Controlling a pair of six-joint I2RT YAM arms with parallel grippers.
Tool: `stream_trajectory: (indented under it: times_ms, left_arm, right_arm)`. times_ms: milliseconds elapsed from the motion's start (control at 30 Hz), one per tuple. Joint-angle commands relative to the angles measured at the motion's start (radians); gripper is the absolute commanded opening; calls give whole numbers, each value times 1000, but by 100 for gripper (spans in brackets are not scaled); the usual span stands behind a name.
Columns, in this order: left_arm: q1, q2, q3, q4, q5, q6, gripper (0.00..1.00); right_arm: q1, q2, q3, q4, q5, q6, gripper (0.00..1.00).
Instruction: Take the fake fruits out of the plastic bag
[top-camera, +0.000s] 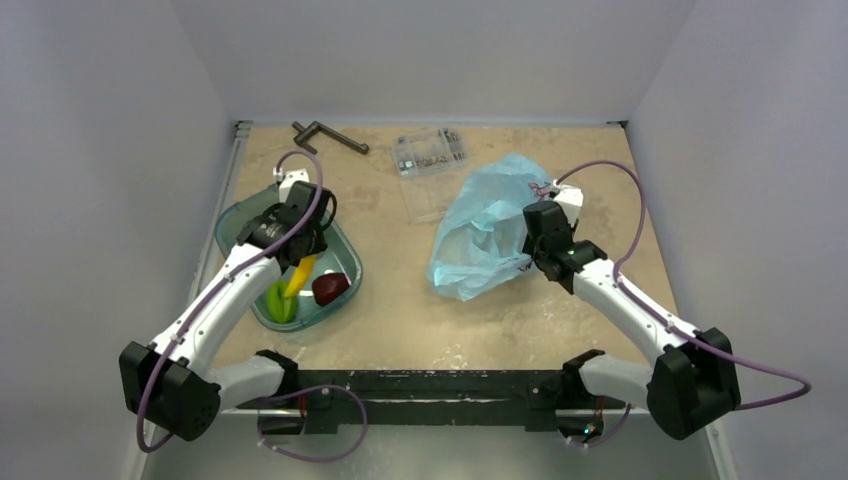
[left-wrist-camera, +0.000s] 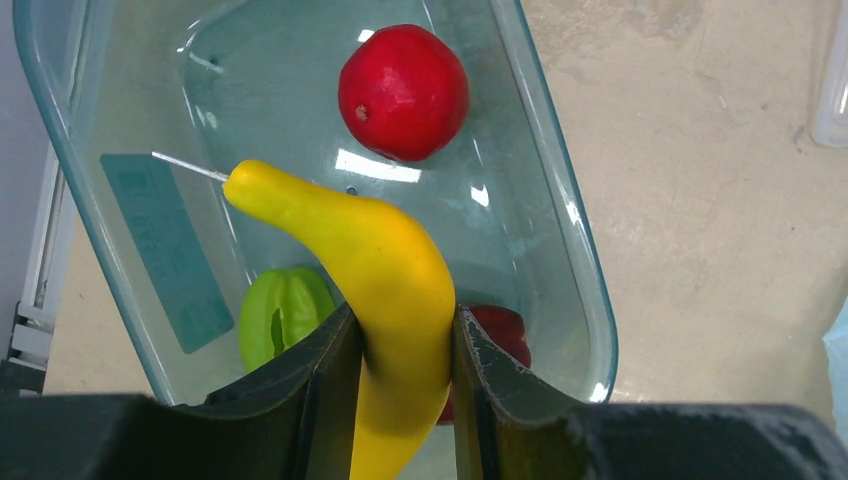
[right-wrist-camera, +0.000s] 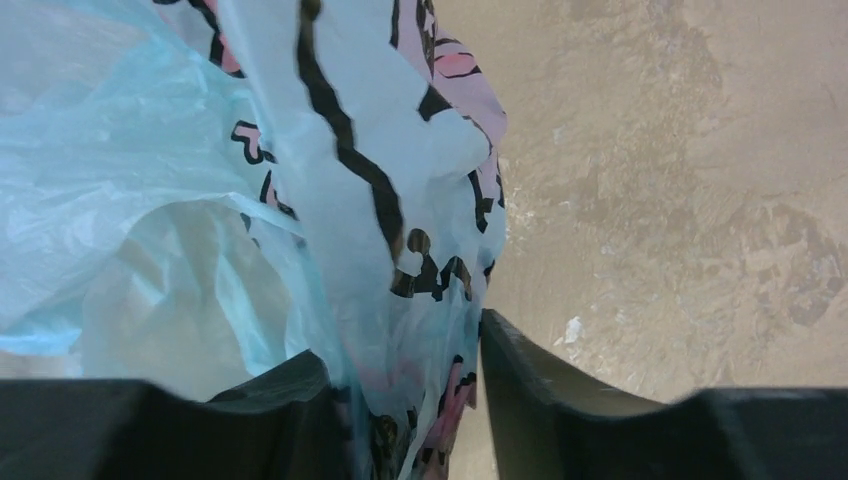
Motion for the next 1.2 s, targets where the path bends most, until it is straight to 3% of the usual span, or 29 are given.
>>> stream_trajectory:
  times_ms: [0,167,433,667,800,867,933,1167]
  left_arm:
    - [40,36,-28,93,-21,-71,0]
    - [43,62,-92,152,-49,-152,0]
    - [44,95,-160,160,-117,-218,1]
    - [51,133,-159,114,-149,-270,27]
    - [51,119,-164,113,-136,-260,48]
    - [52,108,-159,108,-131,-250,66]
    - [51,94,-148,93,-129,-245,76]
    - [51,-37,-77,25,-38,-215,83]
  right_arm:
    - [-1,-10,51,11,-56,-63,47]
    - [0,-52,61,10,-95,-117,66]
    - [0,-215,71,-2,-149,-134,78]
    - [0,-369,78,10,-174,-154,79]
    - [-1,-410,74,7,-185,-155,80]
    - [-1,-413,74,1,-193,-156,80]
    - [-1,-413,77,-9,-194,-155,80]
    - [0,-436,109,-45,-204,-159,81]
